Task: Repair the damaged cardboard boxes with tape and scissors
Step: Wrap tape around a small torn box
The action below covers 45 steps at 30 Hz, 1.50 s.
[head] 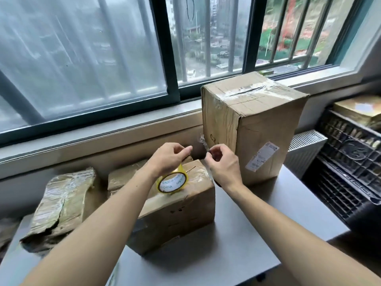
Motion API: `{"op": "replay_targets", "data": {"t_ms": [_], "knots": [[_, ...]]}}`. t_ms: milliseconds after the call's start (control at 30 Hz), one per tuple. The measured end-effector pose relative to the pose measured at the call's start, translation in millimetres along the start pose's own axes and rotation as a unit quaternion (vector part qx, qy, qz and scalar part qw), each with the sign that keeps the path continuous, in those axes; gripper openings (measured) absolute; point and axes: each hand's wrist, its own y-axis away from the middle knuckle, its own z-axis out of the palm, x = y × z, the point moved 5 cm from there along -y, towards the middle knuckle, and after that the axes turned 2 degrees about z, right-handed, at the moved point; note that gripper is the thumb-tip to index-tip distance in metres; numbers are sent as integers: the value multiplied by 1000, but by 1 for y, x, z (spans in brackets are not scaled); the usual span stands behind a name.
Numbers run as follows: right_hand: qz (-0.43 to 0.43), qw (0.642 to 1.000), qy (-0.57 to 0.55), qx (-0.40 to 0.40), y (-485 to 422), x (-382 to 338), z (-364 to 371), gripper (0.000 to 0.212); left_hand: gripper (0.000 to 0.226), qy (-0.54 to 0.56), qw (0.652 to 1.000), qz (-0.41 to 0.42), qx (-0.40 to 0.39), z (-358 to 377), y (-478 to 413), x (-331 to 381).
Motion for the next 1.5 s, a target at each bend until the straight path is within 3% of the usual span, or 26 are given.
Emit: {"op": "replay_targets", "data": {"t_ms": [100, 200, 300, 400, 533, 667, 700, 767, 833, 933, 1000, 1100, 1167, 1267, 1367, 1500], "knots": [[-39, 999, 19, -2, 10, -34, 14, 7, 39, 124, 991, 40, -2, -4, 12, 11], [-88, 995, 44, -1, 28, -63, 29, 9, 32, 223, 972, 57, 46, -15, 21, 13], [-135, 984, 111, 29, 46, -79, 38, 17, 26, 333, 939, 14, 82, -31, 26, 1], [-125, 976, 176, 23, 61, -83, 44, 26, 26, 407, 908, -22, 95, -50, 34, -6], [-91, 983, 156, -27, 74, -87, 50, 38, 27, 377, 920, 4, 105, -63, 42, -9], [-17, 986, 144, -80, 78, -81, 52, 34, 33, 357, 933, 40, -21, -55, 41, -12], [-8, 988, 139, -72, 81, -79, 50, 30, 36, 300, 951, 60, -46, -54, 39, -13], [6, 990, 135, -46, 86, -72, 43, 25, 49, 87, 988, 96, -83, -51, 37, -18], [29, 989, 140, -46, 92, -64, 40, 25, 61, -76, 987, 86, -116, -44, 36, -29], [94, 982, 146, -68, 99, -51, 38, 55, 58, -166, 973, 84, -136, -29, 38, -37], [110, 981, 150, -63, 104, -45, 36, 48, 44, -162, 978, 91, -98, -28, 38, -38], [107, 982, 148, -54, 105, -44, 30, 30, 30, -43, 997, 58, -38, -47, 38, -37], [115, 979, 151, -72, 101, -46, 29, 30, 26, 9, 999, 39, -13, -63, 40, -38], [127, 973, 160, -103, 96, -47, 32, 37, 29, 24, 999, 17, 10, -79, 40, -44], [136, 965, 165, -152, 99, -44, 38, 30, 35, 56, 998, -11, 33, -88, 43, -52], [143, 943, 177, -244, 109, -39, 44, 34, 30, 105, 991, -22, 76, -95, 50, -53]]}}
